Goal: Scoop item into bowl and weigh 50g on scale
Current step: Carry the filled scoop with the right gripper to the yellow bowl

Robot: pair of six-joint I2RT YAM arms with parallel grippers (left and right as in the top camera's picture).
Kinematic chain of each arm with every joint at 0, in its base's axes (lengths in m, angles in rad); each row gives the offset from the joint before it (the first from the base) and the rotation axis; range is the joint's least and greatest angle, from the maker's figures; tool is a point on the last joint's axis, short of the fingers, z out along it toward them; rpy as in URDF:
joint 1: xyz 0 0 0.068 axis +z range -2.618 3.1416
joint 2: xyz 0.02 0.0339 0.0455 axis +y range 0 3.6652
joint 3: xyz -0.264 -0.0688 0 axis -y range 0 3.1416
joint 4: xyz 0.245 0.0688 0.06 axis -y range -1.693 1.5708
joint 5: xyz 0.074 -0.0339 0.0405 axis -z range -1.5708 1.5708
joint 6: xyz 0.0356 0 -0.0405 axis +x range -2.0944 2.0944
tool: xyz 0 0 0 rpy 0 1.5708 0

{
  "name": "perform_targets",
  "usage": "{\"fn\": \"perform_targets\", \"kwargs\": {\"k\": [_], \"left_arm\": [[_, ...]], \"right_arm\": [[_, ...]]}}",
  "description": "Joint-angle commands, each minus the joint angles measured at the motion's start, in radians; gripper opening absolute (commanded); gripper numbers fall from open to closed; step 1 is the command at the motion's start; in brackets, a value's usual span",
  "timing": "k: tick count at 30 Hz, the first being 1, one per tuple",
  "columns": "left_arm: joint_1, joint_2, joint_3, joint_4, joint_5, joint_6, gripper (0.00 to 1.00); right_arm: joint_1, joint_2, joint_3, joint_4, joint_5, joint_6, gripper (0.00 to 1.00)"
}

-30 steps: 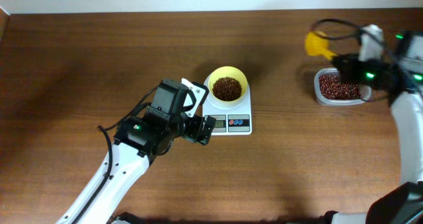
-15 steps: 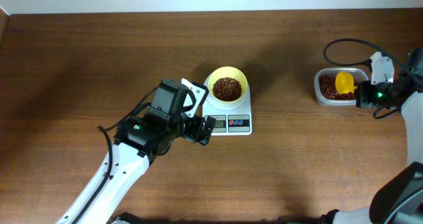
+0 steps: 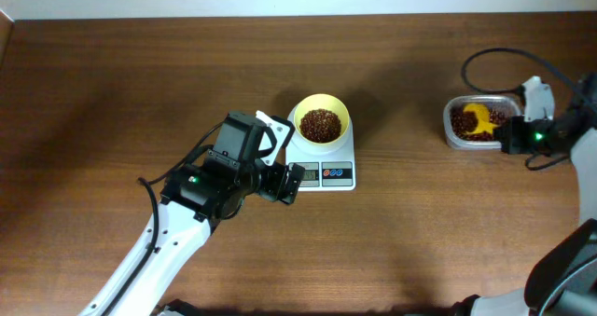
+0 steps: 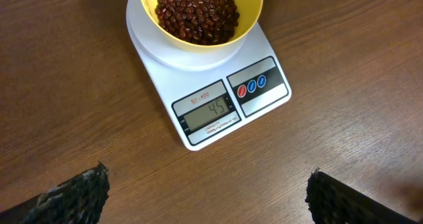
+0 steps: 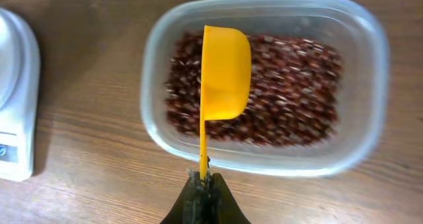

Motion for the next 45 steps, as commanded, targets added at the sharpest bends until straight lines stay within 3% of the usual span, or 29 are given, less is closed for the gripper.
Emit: {"fn": "perform_targets", "kwargs": {"k": [1, 7, 10, 15, 19, 22, 33, 37, 45], "left_arm": [[-0.003, -0.006, -0.004, 0.002, -0.007, -0.006, 0.99], [-0.003, -0.006, -0.004, 0.002, -0.007, -0.006, 0.99], [-0.003, -0.006, -0.004, 0.002, -0.007, -0.006, 0.99], [-0.003, -0.006, -0.004, 0.002, -0.007, -0.006, 0.99], [-0.003, -0.006, -0.004, 0.002, -0.007, -0.006, 0.99], [-0.003, -0.006, -0.004, 0.002, -0.007, -0.006, 0.99], [-0.003, -0.006, -0.004, 0.002, -0.007, -0.006, 0.99], [-0.003, -0.006, -0.004, 0.002, -0.007, -0.006, 0.99], [-0.003, -0.006, -0.004, 0.002, -0.007, -0.006, 0.99]], "right_arm": [[-0.052, 0.010, -0.007, 0.000, -0.047, 0.071, 0.04], [-0.257, 0.011, -0.007, -0.017, -0.429, 0.162, 0.04], [-0.315, 0.011, -0.007, -0.052, -0.510, 0.172, 0.04], [-0.324, 0.011, -0.007, -0.094, -0.732, 0.185, 0.04], [-0.319, 0.011, -0.007, -0.154, -0.776, 0.185, 0.04], [-0.225, 0.011, -0.007, -0.154, -0.790, 0.263, 0.04], [0.260, 0.011, -0.007, -0.153, -0.790, 0.263, 0.04], [0.300, 0.011, -0.007, -0.150, -0.800, 0.364, 0.04], [0.305, 0.011, -0.007, -0.142, -0.801, 0.394, 0.04]]}}
